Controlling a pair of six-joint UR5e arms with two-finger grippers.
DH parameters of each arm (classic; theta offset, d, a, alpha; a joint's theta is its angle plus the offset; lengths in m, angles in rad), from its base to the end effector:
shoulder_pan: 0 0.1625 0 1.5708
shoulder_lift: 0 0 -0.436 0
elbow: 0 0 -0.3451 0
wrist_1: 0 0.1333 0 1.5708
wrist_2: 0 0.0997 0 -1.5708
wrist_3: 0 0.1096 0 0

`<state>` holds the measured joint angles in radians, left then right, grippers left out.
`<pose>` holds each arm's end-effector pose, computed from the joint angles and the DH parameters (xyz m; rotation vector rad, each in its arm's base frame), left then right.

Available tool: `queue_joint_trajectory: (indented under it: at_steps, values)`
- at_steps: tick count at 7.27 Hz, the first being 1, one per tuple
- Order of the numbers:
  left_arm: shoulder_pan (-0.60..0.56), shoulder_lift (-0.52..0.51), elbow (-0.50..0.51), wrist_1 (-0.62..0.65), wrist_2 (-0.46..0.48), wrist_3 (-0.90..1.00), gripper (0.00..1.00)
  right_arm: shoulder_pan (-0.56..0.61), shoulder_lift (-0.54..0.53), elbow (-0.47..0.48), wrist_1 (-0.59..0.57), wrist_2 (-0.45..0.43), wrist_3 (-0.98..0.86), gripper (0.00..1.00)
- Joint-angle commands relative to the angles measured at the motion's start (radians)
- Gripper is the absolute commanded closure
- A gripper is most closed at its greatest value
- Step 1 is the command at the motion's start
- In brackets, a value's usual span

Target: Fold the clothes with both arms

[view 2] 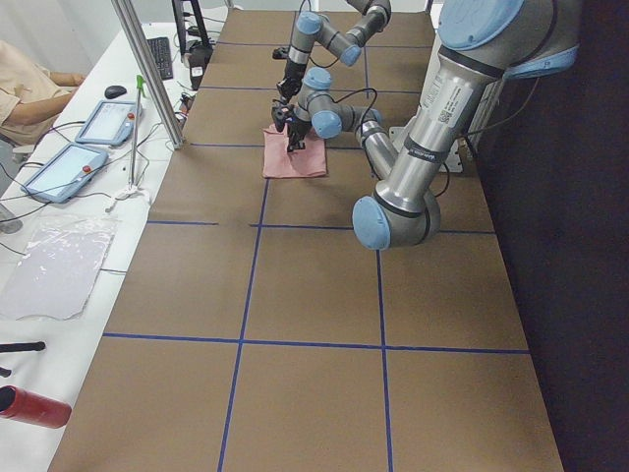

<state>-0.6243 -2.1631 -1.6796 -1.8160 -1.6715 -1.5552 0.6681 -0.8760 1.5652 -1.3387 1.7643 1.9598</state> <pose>0.4591 -0.4814 0.2845 0.2116 0.9380 -0.5142 -0.4732 -0.5164 0.2636 -0.0520 -0.9686 0.8876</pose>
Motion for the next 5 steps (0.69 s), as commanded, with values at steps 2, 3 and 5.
queue_joint_trajectory:
  at_steps: [2, 3, 5]
  values:
    - [-0.009, -0.029, 0.107, -0.098, 0.032, 0.006, 0.80, 0.027, 0.047, -0.139, 0.082, 0.001, -0.028, 0.54]
    - [-0.049, -0.073, 0.268, -0.229, 0.056, 0.010, 0.72, 0.039, 0.110, -0.316, 0.195, 0.009, -0.035, 0.41]
    - [-0.126, -0.098, 0.425, -0.393, 0.049, 0.144, 0.54, 0.164, 0.186, -0.493, 0.322, 0.150, -0.141, 0.00]
